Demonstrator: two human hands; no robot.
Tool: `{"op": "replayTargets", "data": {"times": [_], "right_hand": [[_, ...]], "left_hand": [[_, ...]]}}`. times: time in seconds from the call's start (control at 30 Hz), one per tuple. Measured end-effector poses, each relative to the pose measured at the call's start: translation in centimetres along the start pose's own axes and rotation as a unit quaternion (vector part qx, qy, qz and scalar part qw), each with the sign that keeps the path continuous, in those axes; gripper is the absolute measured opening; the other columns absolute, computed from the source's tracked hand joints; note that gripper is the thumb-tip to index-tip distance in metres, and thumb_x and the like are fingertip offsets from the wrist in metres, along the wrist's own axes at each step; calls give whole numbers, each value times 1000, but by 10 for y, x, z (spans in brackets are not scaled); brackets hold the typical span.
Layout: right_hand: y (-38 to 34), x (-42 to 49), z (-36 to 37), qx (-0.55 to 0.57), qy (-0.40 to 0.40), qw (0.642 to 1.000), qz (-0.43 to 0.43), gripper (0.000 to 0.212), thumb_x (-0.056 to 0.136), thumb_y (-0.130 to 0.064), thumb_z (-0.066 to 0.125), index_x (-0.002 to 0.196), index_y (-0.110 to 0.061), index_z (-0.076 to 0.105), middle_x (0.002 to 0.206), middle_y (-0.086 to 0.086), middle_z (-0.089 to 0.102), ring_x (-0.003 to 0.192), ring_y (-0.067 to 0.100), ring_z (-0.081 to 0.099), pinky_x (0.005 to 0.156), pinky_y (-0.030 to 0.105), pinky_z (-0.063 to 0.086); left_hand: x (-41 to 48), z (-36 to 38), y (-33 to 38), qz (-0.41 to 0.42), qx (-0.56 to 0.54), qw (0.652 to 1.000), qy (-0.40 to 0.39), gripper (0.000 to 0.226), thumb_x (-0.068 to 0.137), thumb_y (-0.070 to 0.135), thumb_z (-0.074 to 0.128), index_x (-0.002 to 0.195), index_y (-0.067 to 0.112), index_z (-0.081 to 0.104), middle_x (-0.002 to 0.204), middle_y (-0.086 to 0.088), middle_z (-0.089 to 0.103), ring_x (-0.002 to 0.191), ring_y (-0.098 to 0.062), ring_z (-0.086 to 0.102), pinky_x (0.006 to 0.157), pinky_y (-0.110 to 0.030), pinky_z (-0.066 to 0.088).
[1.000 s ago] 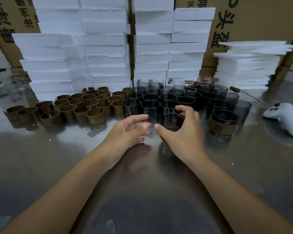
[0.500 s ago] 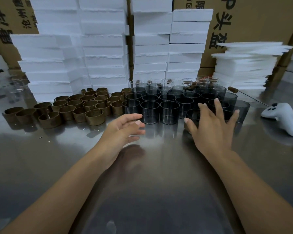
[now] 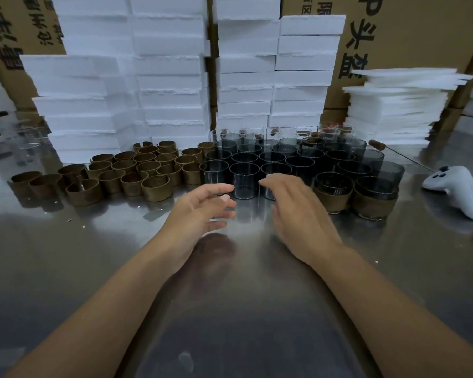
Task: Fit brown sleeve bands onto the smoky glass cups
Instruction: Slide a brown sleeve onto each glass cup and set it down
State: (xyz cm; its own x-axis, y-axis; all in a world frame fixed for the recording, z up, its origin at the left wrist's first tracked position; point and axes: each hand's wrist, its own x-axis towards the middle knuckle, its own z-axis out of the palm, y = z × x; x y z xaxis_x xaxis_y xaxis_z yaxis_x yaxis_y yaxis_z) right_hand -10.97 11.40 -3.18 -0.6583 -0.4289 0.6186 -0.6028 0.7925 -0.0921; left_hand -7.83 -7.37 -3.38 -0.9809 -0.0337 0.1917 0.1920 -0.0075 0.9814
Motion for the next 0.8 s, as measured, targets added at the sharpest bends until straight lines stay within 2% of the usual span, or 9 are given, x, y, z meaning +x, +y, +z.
{"op": "replayTargets", "data": {"times": [0.03,0.1,0.2,0.33,0.43,0.57,0.73,0.8], "right_hand": [[-1,1,2,15,-20,1000,-8,56,81,10,56,135,-4,48,135,13,51,127,30,45,104,38,36],[5,1,7,30,-33,999,30,60,90,-4,52,146,-11,32,137,8,44,124,26,43,98,35,39],[14,2,12,32,-78,989,122,73,95,-24,48,153,-21,4,124,6,44,114,24,44,86,34,41],[16,7,19,21,-122,984,130,75,96,-28,44,154,-24,-4,112,6,51,110,26,44,76,32,37],[18,9,21,17,-120,982,143,80,95,-31,44,153,-20,-10,118,8,50,112,27,43,78,36,39],[17,8,17,33,-112,980,163,77,93,-30,51,153,-20,3,133,10,43,122,29,40,91,38,40],[7,6,12,58,-69,980,180,59,90,-18,56,141,-19,26,127,10,30,116,29,41,84,31,40],[1,5,11,73,-40,975,204,49,89,-16,57,132,-17,33,132,10,27,119,31,40,87,33,41]], "left_hand": [[0,0,0,0,-1,1000,2,18,94,19,57,103,30,68,84,7,73,86,-12,70,77,-27,53],[-1,1,0,2,1,1000,2,18,94,19,57,103,29,68,85,6,73,86,-12,70,77,-27,52],[-1,0,0,3,8,1000,0,19,94,19,56,105,28,68,85,6,73,86,-11,70,77,-26,53],[-1,3,0,2,12,1000,-4,19,94,16,55,106,26,67,84,6,72,83,-10,69,76,-25,52],[-3,7,0,2,18,1000,-14,19,94,14,55,107,23,66,82,7,71,81,-9,68,77,-25,51],[-5,10,1,4,25,1000,-18,19,94,13,55,106,22,66,81,7,70,80,-9,67,77,-26,50],[-4,9,1,4,24,1000,-14,19,94,13,55,107,21,67,79,7,70,79,-9,67,75,-24,51],[-4,8,0,4,25,1000,-12,19,94,13,56,106,21,67,79,7,70,79,-9,67,74,-23,52]]}}
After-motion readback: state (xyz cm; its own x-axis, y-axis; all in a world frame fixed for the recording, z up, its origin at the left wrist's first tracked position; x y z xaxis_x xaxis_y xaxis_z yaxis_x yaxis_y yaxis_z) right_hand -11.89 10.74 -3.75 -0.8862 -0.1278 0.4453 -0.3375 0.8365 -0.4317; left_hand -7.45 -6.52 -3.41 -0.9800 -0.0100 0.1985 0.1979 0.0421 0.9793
